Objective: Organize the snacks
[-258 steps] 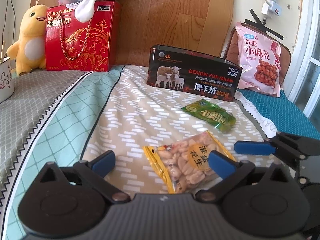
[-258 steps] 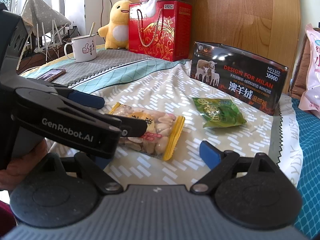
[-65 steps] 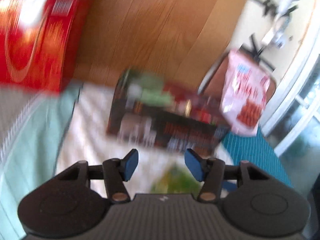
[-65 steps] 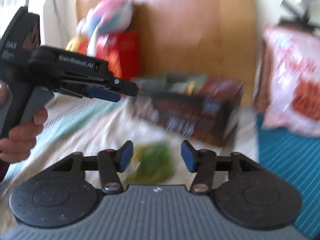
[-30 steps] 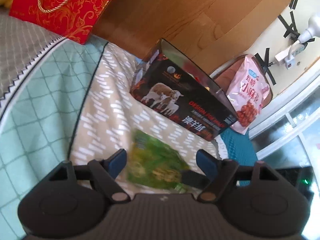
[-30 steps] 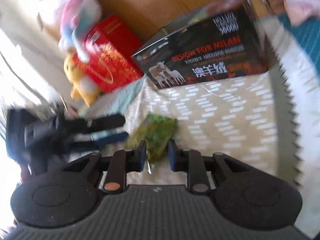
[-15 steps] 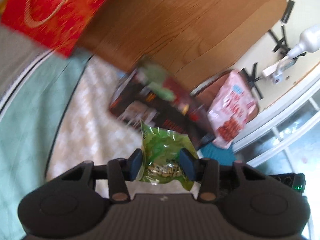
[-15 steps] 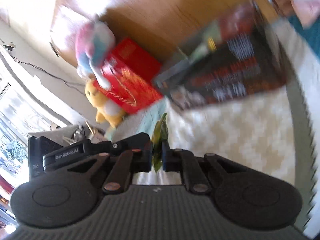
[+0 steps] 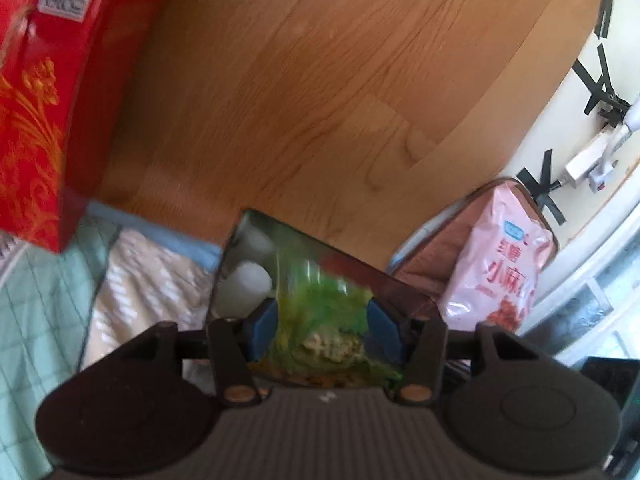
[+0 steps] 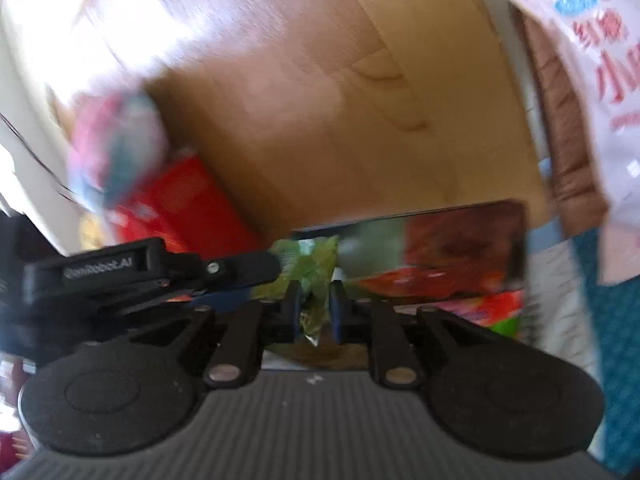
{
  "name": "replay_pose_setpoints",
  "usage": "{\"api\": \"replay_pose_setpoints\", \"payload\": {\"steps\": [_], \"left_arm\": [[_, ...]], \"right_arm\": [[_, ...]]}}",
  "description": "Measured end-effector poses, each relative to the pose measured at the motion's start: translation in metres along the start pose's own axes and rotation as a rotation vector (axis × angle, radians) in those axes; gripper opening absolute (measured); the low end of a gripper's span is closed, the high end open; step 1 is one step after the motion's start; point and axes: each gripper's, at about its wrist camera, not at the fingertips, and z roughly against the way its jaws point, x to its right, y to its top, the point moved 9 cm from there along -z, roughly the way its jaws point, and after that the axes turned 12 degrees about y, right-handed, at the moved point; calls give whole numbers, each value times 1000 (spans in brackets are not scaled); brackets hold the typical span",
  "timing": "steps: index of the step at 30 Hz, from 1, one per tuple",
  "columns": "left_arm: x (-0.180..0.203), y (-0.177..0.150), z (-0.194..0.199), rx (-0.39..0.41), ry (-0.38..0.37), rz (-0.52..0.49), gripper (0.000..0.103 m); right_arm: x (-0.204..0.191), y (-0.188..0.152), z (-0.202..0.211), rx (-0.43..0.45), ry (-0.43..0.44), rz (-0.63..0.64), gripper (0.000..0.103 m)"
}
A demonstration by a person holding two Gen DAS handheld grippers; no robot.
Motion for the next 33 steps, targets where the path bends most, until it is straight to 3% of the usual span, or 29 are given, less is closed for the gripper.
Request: {"api": "replay_pose_setpoints", "payload": {"steps": [3, 7, 12, 15, 19, 22, 27, 31, 33], "left_arm": [[0, -2, 16, 19, -42, 20, 52], [-2, -11, 52, 75, -42, 21, 55], [4, -60, 91, 140, 14, -68, 64], [4, -99, 103, 157, 67, -131, 68], [0, -142, 105, 118, 115, -154, 68], [-7, -162, 108, 122, 187, -193, 68], [-21, -176, 117, 141, 244, -196, 70], [-29, -184, 122, 209, 332, -238, 82], [-26, -184, 126, 235, 335, -248, 82]], "right_arm": [[7, -4, 15, 35, -26, 20, 25], [2, -12, 51, 125, -44, 25, 32], [-10, -51, 100, 197, -78, 38, 36], [-12, -85, 115, 176, -109, 10, 37], [-15, -124, 126, 131, -150, -33, 37], [-24, -141, 130, 107, -171, -7, 43], [-39, -154, 135, 104, -186, 45, 49], [-41, -158, 143, 123, -204, 67, 52], [-41, -160, 145, 134, -207, 69, 59]]}}
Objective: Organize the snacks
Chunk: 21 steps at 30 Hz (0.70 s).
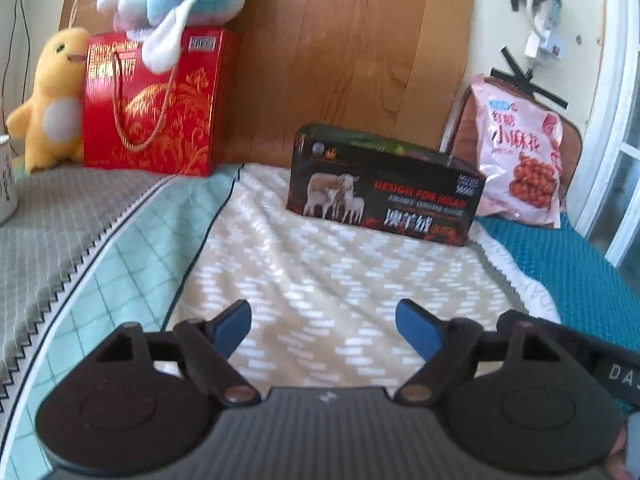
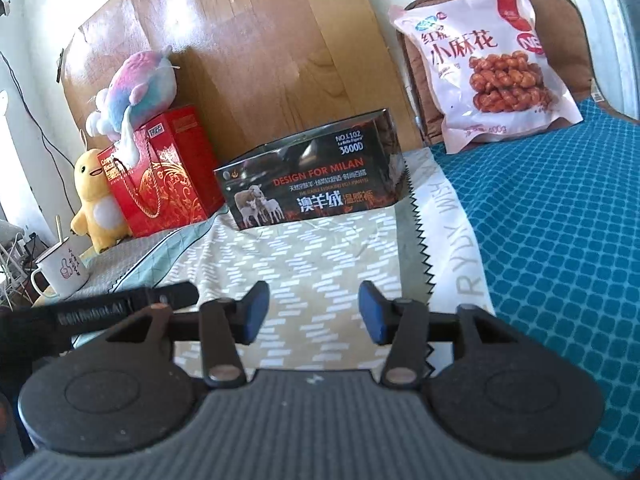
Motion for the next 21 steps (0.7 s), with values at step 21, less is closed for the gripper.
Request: {"api": "replay_pose_setpoints", "payload": {"steps": [21], "left_arm": [[-2, -2, 0, 9, 77, -20, 101]], "right_arm": [[5, 0, 1, 12, 6, -39, 76]]}}
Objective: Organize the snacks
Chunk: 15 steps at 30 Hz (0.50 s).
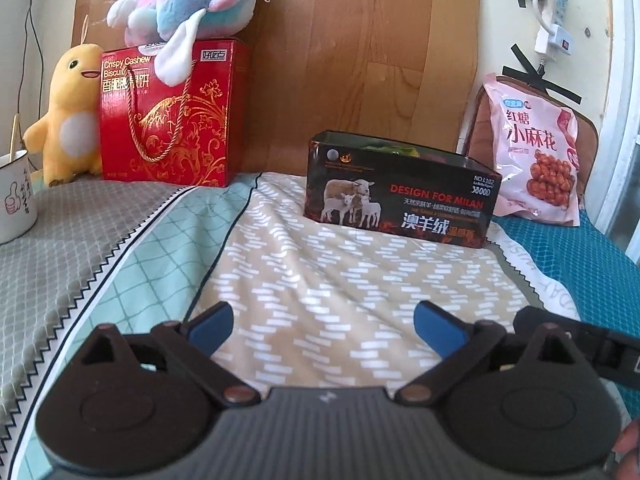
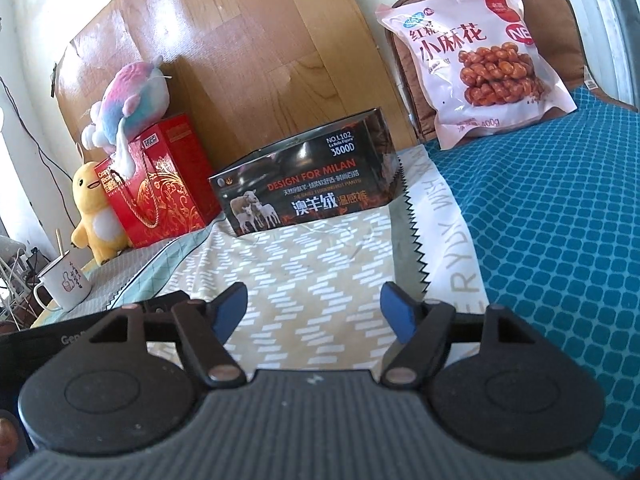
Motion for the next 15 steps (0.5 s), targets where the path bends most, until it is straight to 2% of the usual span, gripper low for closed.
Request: {"api": "replay_pose_setpoints", "payload": {"steps": [15], "left_arm": [[-1, -1, -3, -10, 57, -16, 103]], "right_arm": [[-1, 0, 0, 4, 3, -2, 80]]}}
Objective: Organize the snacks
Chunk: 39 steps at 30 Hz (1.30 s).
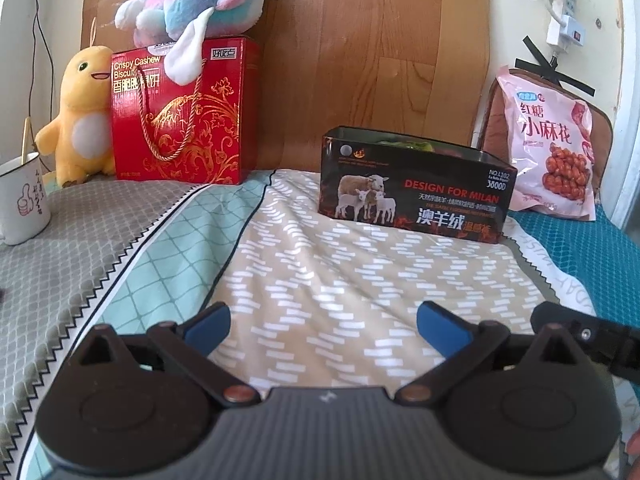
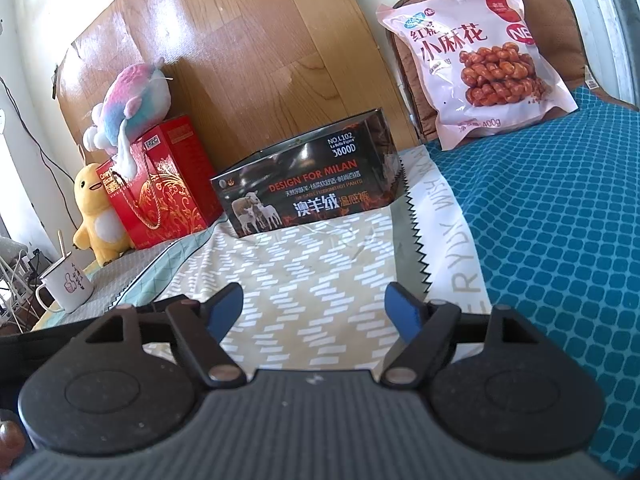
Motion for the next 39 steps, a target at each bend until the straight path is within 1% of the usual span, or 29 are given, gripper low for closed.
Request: {"api": "replay_pose_setpoints", "payload": {"steps": [8, 21, 31, 39], "left_arm": [[4, 0, 4, 28, 46, -44, 103], [8, 0, 6, 52, 61, -80, 103], [11, 0, 9, 73, 60, -103, 103], [15, 1, 14, 102, 37, -121, 103]], "right_arm": [[0, 1, 1, 8, 6, -6, 81], [0, 2, 2, 22, 13, -17, 82], [0, 2, 4, 25, 14, -20, 84], [1, 3, 4, 28, 11, -23, 85]]}}
